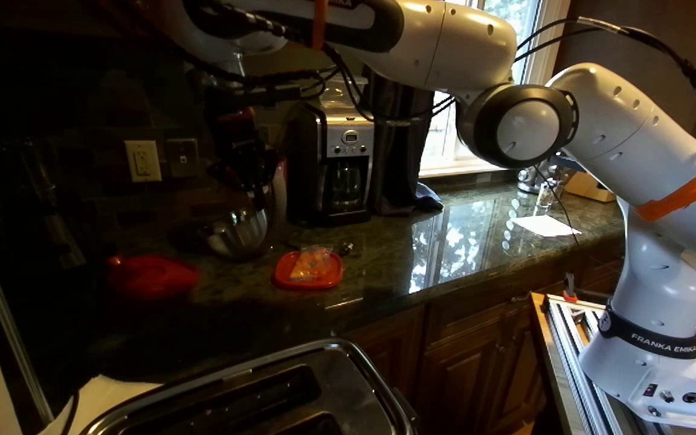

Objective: Move the silver bowl from the bottom shelf to the counter top

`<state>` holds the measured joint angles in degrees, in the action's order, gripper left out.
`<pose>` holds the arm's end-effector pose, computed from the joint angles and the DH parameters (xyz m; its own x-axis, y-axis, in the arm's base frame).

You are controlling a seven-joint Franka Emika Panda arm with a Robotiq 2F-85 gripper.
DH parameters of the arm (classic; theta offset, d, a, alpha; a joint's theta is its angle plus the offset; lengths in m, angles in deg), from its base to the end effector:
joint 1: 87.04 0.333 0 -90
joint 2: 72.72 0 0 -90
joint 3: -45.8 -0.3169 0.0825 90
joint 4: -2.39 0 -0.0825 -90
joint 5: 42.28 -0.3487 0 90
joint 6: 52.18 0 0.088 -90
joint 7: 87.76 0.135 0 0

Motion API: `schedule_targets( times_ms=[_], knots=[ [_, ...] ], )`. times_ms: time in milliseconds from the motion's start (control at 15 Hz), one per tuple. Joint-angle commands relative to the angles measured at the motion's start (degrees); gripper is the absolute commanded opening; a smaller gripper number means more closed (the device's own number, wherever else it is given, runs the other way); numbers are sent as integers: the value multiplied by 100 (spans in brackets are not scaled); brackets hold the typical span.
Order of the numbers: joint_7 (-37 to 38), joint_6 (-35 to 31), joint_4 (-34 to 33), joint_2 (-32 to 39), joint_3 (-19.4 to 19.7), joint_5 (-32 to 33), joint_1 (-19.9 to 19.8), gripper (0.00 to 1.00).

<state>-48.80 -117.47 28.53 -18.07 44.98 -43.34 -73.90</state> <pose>0.6662 0.1632 0.4328 0.8760 -0.4258 -0.2264 -0.4021 -0.9041 0.1446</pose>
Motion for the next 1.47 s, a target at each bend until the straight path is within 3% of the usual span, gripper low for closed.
schedule_targets(
  times_ms=[0, 200, 467, 733, 1067, 1400],
  knots=[
    [26, -535, -234, 418, 66, 51, 196, 1],
    [288, -1164, -261, 561, 43, -60, 152, 1],
    [-366, -1394, -119, 493, -72, -122, 0, 1],
    [-76, -1375, -23, 466, 232, 217, 191, 1],
    [212, -2447, -119, 783, 94, 17, 233, 1],
    [372, -2764, -105, 1021, 29, -59, 250, 1]
  ],
)
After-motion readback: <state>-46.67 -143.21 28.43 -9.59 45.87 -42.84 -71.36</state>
